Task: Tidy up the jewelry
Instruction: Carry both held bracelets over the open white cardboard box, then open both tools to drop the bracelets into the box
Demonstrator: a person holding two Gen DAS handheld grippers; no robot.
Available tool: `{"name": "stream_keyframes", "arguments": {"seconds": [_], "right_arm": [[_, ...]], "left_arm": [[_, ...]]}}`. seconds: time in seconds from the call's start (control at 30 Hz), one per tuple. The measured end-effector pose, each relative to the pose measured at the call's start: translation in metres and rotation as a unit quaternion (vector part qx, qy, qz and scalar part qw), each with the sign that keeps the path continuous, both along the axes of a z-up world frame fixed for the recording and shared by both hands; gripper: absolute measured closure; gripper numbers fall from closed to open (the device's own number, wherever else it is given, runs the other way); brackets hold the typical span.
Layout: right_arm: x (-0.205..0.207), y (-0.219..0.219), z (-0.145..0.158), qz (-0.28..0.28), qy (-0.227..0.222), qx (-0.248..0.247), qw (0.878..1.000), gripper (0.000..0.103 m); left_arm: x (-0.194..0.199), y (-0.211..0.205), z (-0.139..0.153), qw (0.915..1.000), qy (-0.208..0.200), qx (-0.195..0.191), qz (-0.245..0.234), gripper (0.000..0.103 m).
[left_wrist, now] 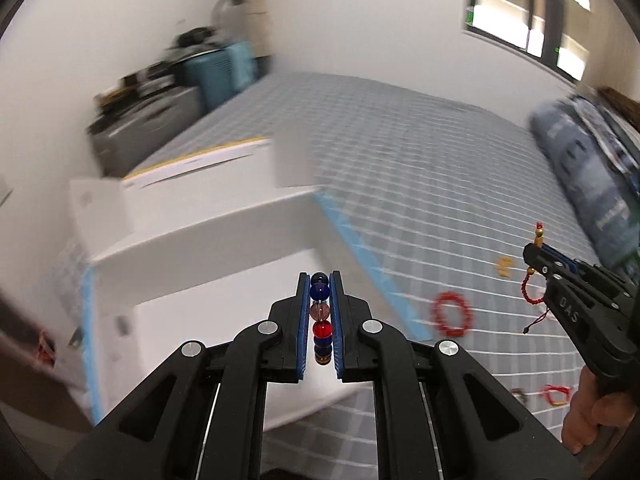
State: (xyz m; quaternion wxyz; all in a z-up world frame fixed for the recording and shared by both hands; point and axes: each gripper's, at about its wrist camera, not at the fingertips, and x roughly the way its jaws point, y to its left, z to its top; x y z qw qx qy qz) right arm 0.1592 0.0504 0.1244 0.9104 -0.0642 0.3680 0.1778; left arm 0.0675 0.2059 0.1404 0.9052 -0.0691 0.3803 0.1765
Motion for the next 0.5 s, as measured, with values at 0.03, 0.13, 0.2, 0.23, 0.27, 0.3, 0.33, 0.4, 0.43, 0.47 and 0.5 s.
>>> {"name": "stream_keyframes", "arguments": {"seconds": [0.03,0.13,0.2,0.23,0.27,0.3,0.33,0.4,0.43,0.47,0.5], "right_arm": [[-0.004,0.017,0.000,0.014,0.000,0.001,1.000,0.091],[-0.014,0.068,-0.005,0.058,-0.002,-0.002,0.998,0.091],[-0.021,0.095,-0.013,0.079,0.004,-0.008,0.997,0.091],[-0.023,0.110,-0.018,0.089,0.009,-0.014,0.996,0.091],[-0.023,0.121,-0.023,0.097,0.014,-0.019,0.995,0.091],[-0.024,0.133,-0.029,0.107,0.021,-0.023,0.994,0.091],[-0.024,0.145,-0.034,0.116,0.029,-0.027,0.992,0.091],[-0.021,0.164,-0.047,0.130,0.045,-0.040,0.990,0.091],[-0.020,0.169,-0.053,0.137,0.055,-0.043,0.988,0.091],[-0.018,0.174,-0.058,0.143,0.065,-0.047,0.987,0.091],[-0.017,0.180,-0.064,0.145,0.072,-0.057,0.985,0.091]], "left_arm": [[-0.005,0.012,-0.001,0.9999,0.003,0.002,0.011,0.094],[-0.025,0.051,-0.006,0.9988,0.013,0.001,0.047,0.094],[-0.037,0.074,-0.014,0.9975,0.021,-0.003,0.067,0.094],[-0.041,0.083,-0.017,0.9970,0.024,-0.005,0.074,0.094],[-0.045,0.094,-0.023,0.9960,0.029,-0.010,0.084,0.094],[-0.049,0.104,-0.030,0.9948,0.036,-0.016,0.094,0.094],[-0.052,0.111,-0.034,0.9941,0.040,-0.020,0.099,0.094],[-0.058,0.124,-0.048,0.9918,0.054,-0.032,0.111,0.094],[-0.060,0.128,-0.053,0.9909,0.059,-0.038,0.115,0.094],[-0.061,0.132,-0.061,0.9898,0.067,-0.045,0.118,0.094],[-0.060,0.135,-0.068,0.9886,0.074,-0.052,0.121,0.094]]}}
